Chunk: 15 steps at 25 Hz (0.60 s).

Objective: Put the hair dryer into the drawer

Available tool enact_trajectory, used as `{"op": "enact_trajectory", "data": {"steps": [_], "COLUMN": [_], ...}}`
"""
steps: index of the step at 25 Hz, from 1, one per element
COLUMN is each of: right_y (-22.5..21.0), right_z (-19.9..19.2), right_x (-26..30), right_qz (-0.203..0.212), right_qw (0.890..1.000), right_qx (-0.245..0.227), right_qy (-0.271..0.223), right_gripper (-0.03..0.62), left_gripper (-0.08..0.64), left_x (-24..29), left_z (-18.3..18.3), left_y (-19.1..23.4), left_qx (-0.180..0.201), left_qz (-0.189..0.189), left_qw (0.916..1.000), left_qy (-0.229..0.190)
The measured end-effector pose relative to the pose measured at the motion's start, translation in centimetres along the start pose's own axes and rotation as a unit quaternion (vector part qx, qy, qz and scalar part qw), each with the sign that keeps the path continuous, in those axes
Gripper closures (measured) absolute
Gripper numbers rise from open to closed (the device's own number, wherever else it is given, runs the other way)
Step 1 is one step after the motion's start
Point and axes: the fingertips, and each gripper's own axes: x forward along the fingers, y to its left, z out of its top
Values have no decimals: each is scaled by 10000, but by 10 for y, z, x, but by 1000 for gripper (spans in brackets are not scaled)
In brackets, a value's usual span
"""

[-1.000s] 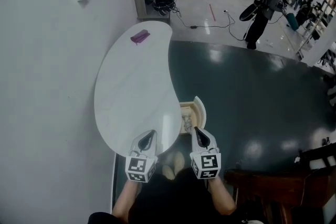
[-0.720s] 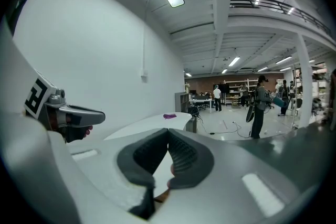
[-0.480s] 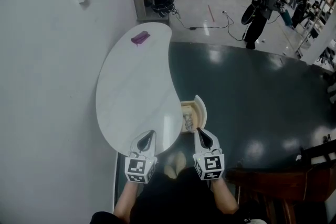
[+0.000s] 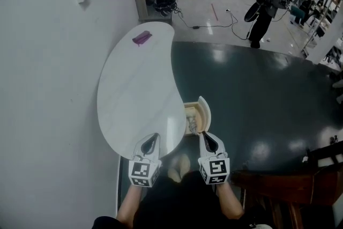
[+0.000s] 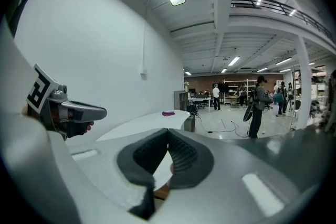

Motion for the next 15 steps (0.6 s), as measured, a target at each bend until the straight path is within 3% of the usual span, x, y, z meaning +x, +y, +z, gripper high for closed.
{"op": "enact_trajectory", "data": {"steps": [15], "right_y": [-1], "right_z": [-4], "right_x": [11], "right_qz": [92], "right_qw": [9999], "right_qx": [6], "right_qy": [104], "right_gripper": [589], "left_gripper": [555], "left_x": [11], "left_z": [-1], "left_y": [2], "left_qx": [-11], "left_qz": [-31], "left_qw": [10000], "left_qy": [61]}}
